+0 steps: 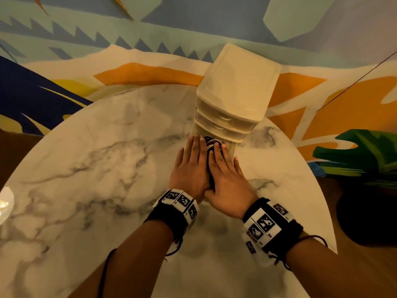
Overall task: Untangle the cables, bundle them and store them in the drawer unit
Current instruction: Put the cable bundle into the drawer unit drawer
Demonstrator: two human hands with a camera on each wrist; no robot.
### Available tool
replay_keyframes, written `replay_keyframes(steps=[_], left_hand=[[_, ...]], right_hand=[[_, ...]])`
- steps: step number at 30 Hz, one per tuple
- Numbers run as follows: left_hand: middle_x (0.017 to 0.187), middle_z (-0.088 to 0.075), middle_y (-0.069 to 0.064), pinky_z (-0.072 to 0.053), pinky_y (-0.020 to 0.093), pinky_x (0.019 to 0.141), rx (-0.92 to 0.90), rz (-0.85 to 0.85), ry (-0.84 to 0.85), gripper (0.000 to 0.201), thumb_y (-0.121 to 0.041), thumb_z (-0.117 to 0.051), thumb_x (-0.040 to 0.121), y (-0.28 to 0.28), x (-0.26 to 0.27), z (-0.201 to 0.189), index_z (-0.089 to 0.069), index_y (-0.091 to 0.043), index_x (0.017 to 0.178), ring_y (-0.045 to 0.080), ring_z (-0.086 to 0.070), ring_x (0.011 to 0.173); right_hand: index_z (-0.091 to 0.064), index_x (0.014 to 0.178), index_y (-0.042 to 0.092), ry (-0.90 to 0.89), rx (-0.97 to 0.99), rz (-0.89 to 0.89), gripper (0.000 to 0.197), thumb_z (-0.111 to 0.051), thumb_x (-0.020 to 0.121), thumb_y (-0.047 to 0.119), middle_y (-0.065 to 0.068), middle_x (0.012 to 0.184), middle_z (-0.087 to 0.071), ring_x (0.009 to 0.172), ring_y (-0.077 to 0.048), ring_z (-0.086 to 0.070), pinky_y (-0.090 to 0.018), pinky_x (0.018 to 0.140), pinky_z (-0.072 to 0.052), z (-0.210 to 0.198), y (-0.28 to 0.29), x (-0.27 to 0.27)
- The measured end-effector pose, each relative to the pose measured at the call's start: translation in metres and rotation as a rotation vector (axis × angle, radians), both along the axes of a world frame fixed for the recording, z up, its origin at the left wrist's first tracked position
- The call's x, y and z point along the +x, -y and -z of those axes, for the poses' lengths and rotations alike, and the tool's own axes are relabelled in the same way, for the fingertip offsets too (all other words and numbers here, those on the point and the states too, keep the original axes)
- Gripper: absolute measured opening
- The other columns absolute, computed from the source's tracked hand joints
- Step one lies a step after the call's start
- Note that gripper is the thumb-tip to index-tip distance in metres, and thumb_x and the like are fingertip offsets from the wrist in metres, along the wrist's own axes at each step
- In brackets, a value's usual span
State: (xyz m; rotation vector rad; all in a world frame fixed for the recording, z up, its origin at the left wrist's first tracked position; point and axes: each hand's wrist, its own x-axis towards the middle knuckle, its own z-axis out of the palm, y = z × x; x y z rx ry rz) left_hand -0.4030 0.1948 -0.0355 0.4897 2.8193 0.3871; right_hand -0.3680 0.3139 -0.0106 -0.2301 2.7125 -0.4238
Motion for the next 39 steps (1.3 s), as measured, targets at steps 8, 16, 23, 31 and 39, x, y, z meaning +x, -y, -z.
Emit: replay_keyframes(steps=[8,16,23,31,39], left_hand=[[0.158,0.008,0.005,-0.002,0.036,0.120,0.042,0.108,-0.034,0.063,-0.030,-0.024,0.099,-0.004,-0.005,0.005,0.011,-0.010,0.148,0.016,0.014,0.145],[0.158,-0.009,0.008,-0.011,0.034,0.119,0.147,0.107,-0.105,0.063,-0.022,-0.035,0.096,-0.003,-0.007,0.008,-0.004,-0.008,0.149,0.017,-0.002,0.146],[0.156,-0.018,0.012,-0.014,0.034,0.119,0.201,0.068,-0.118,0.061,-0.019,-0.038,0.095,-0.026,-0.019,0.008,-0.012,-0.005,0.149,0.021,-0.011,0.145],[0.159,0.004,0.007,0.002,0.037,0.118,0.081,0.087,-0.127,0.060,-0.032,-0.020,0.097,-0.041,-0.004,0.008,-0.001,-0.011,0.150,0.021,0.007,0.146],[0.155,0.022,0.007,0.007,0.038,0.118,-0.004,0.020,-0.066,0.059,-0.035,-0.014,0.100,-0.056,-0.001,0.009,0.016,-0.012,0.146,0.020,0.021,0.143]], right_hand=[[0.023,0.146,0.021,0.053,0.077,-0.052,0.134,-0.064,0.059,0.074,-0.002,0.152,0.034,0.137,-0.024,0.036,-0.050,0.115,0.007,0.000,-0.008,0.007],[0.018,0.148,0.020,-0.044,0.066,-0.006,0.127,-0.068,0.063,0.059,-0.002,0.155,0.029,0.140,-0.022,0.032,-0.052,0.117,0.001,0.010,-0.007,0.011],[0.010,0.150,0.018,-0.053,0.087,-0.048,0.125,-0.071,0.063,0.058,-0.001,0.157,0.022,0.142,-0.021,0.027,-0.048,0.115,0.002,0.007,-0.035,-0.007],[0.015,0.149,0.020,-0.048,0.073,-0.191,0.126,-0.068,0.063,0.061,0.001,0.157,0.020,0.142,-0.014,0.027,-0.045,0.119,0.005,0.008,-0.068,-0.022],[0.011,0.150,0.011,-0.071,0.106,-0.191,0.109,-0.052,0.080,0.066,-0.006,0.156,0.022,0.143,-0.019,0.023,-0.038,0.120,0.003,0.010,-0.076,-0.011]])
